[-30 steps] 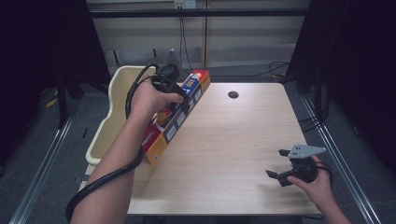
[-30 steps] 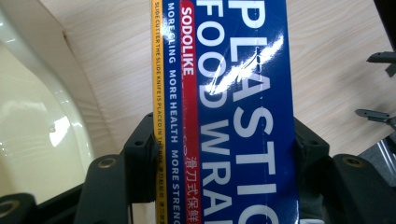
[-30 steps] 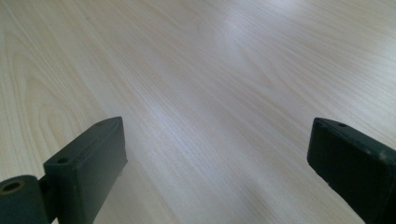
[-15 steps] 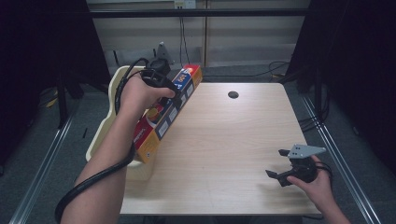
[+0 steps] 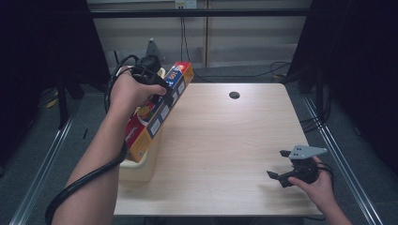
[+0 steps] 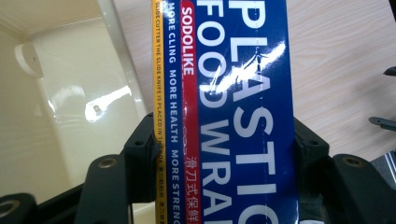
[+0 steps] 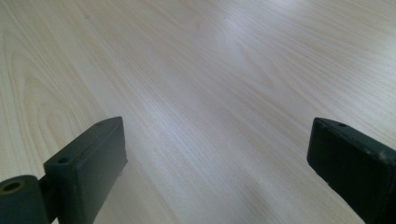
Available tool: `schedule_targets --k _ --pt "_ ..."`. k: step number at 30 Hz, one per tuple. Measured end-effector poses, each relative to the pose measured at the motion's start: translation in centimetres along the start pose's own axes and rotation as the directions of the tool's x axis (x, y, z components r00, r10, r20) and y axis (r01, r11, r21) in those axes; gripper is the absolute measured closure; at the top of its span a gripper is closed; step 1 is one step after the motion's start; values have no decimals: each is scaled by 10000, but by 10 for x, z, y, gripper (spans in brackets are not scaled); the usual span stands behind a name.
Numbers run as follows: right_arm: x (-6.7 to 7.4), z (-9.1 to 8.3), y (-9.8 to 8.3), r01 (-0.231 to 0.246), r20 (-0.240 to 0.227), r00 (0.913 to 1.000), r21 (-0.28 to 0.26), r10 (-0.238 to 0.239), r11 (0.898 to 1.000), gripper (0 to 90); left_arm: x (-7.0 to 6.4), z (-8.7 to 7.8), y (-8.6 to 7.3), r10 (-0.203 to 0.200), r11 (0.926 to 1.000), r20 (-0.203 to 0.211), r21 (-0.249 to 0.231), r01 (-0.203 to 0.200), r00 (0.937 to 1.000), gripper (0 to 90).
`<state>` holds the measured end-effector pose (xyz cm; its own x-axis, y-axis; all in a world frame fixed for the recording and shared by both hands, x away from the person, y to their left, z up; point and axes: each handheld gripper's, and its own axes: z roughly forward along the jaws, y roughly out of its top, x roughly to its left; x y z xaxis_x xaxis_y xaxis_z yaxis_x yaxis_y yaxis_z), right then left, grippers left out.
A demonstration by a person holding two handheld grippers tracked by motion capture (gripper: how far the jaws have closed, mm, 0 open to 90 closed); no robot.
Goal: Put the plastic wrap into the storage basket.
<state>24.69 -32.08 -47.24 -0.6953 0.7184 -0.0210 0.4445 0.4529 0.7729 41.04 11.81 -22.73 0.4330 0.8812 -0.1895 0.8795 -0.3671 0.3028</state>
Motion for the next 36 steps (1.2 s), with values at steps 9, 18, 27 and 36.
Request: schedule_targets --k 9,18,27,36 --pt "-1 0 0 -14 -3 10000 -34 14 10000 47 10 -7 -2 -135 9999 -231 47 137 9996 406" --pt "-1 0 0 -25 -25 10000 -47 25 10000 47 15 -14 -4 -323 9995 -339 -16 323 9989 406" --pt "0 -1 0 -34 -7 10000 -35 34 10000 49 23 -18 -9 -750 9971 -430 -155 744 9963 406" --pt "-2 -1 0 -19 111 9999 -112 20 9999 46 36 -22 -15 -1049 9944 -603 -155 1042 9927 406"
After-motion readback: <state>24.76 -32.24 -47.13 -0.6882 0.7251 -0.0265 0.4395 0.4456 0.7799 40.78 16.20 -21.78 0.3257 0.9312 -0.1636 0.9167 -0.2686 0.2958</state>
